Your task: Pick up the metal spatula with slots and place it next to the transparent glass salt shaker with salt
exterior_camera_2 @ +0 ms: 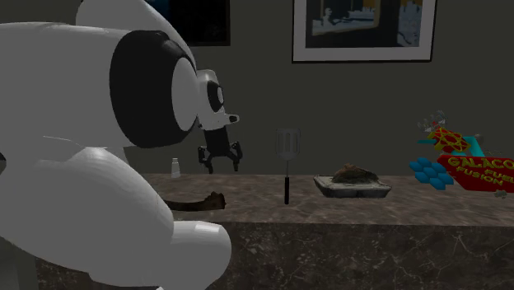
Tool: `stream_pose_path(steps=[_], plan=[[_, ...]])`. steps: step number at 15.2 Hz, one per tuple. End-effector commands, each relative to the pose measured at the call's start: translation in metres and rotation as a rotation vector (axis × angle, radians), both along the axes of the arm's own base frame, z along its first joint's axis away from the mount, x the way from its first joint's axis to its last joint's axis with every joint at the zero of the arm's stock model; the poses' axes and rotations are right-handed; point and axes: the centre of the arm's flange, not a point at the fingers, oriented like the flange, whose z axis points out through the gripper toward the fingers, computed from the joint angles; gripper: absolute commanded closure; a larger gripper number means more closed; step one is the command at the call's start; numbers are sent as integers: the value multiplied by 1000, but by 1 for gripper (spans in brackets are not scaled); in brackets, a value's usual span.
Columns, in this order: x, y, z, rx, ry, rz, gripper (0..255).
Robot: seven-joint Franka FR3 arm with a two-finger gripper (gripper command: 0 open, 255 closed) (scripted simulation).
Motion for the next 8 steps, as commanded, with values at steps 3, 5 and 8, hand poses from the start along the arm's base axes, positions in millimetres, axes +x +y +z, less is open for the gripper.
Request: stream_pose_path(steps=[3, 5, 8], plan=[[-4, -47, -4, -15, -105, -53, 0], [-7, -71, -6, -22, -155, -80, 0], [-13, -107, -10, -33, -232, -120, 0]])
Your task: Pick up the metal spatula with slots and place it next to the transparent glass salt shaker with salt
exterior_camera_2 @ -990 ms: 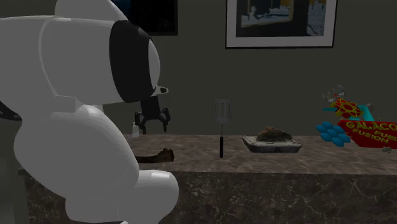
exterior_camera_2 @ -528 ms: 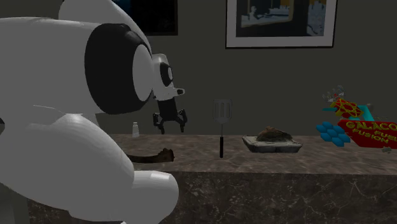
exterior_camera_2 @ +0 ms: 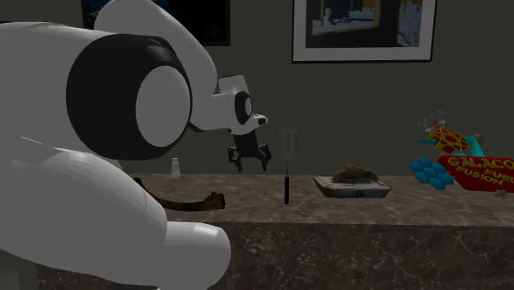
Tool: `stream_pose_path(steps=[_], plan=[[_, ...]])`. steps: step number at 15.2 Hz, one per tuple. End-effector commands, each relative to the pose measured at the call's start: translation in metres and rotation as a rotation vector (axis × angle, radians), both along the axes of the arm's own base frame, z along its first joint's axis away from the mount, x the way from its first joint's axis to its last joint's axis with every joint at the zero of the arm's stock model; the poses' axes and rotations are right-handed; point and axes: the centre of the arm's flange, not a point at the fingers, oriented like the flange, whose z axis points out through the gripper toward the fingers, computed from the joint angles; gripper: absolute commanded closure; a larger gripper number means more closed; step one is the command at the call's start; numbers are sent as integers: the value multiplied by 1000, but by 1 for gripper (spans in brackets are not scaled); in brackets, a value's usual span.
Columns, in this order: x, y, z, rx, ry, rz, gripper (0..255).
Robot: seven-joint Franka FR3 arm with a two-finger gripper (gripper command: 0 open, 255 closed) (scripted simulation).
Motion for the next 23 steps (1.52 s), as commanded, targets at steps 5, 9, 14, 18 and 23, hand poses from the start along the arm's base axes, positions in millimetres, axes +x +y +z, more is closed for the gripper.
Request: stream_pose_path(steps=[5, 9, 14, 18, 23], plan=[[-14, -69, -6, -23, -157, -80, 0], [-25, -112, -11, -36, -249, -129, 0], [-11, -120, -32, -36, -249, -129, 0], [-4, -124, -43, -36, -249, -129, 0], [-4, -124, -43, -36, -249, -129, 0]])
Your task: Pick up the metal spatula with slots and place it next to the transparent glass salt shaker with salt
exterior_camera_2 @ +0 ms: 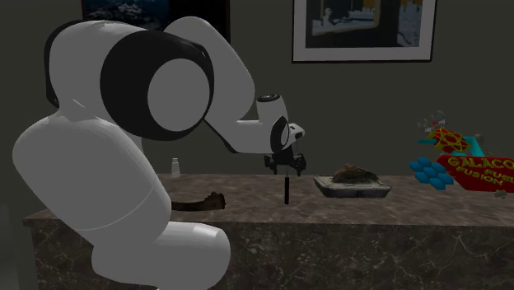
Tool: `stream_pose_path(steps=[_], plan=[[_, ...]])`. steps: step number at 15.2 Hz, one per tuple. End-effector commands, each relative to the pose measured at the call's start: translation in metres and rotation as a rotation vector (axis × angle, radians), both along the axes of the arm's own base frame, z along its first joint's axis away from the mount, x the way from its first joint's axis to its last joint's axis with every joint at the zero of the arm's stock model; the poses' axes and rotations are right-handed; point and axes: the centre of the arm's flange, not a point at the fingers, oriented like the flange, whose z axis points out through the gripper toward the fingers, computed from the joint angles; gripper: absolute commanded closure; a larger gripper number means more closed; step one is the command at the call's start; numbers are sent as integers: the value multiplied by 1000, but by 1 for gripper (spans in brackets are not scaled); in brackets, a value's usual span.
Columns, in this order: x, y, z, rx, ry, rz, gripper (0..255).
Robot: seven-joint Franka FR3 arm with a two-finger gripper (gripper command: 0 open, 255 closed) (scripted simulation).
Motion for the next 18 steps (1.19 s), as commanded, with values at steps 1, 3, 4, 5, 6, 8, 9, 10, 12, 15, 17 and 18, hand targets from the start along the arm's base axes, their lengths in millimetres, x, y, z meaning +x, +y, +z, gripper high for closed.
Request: stream_pose_path(steps=[1, 3, 4, 5, 6, 8, 9, 10, 12, 15, 17, 18], plan=[[0, 0, 0, 0, 0, 0, 0], [0, 0, 0, 0, 0, 0, 255], [0, 0, 0, 0, 0, 0, 255], [0, 0, 0, 0, 0, 0, 255], [0, 0, 0, 0, 0, 0, 255], [0, 0, 0, 0, 0, 0, 255], [0, 0, 0, 0, 0, 0, 255], [0, 0, 0, 0, 0, 0, 255], [0, 0, 5, 0, 0, 0, 255], [0, 0, 21, 0, 0, 0, 255], [0, 0, 32, 0, 0, 0, 255], [0, 0, 37, 0, 0, 0, 255]])
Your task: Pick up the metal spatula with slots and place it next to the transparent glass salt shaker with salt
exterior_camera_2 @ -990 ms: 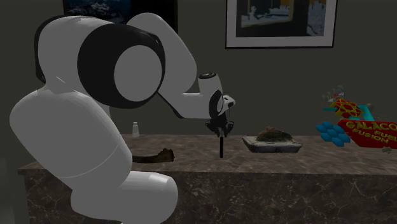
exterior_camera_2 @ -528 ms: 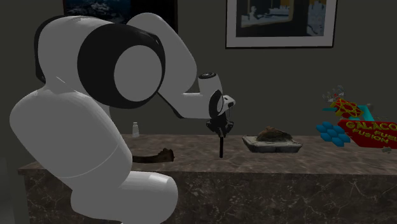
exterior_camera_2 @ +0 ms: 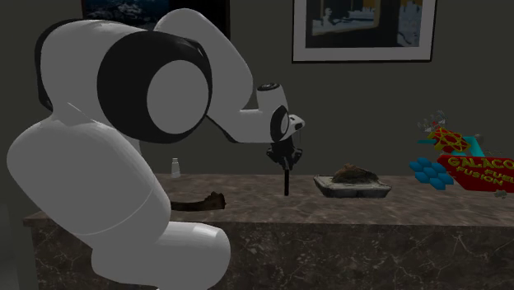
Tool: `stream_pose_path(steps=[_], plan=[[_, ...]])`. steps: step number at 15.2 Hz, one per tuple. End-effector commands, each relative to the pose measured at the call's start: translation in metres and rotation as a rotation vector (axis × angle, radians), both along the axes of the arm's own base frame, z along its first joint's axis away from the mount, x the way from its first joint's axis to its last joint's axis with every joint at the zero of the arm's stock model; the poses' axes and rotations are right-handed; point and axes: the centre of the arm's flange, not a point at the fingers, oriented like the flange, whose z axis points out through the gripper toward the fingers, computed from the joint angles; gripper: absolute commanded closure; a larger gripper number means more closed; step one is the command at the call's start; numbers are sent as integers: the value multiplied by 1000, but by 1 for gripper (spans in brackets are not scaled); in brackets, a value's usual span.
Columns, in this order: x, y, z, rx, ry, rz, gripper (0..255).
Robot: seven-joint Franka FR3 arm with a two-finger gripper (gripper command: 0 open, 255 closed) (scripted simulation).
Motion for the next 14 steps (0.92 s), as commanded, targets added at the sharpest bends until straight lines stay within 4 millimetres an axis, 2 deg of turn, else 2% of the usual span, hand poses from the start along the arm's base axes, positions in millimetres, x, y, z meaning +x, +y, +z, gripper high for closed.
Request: stream_pose_path(steps=[1, 14], plan=[[-1, -1, 11, 0, 0, 0, 255], [-1, -1, 80, 0, 0, 0, 255]])
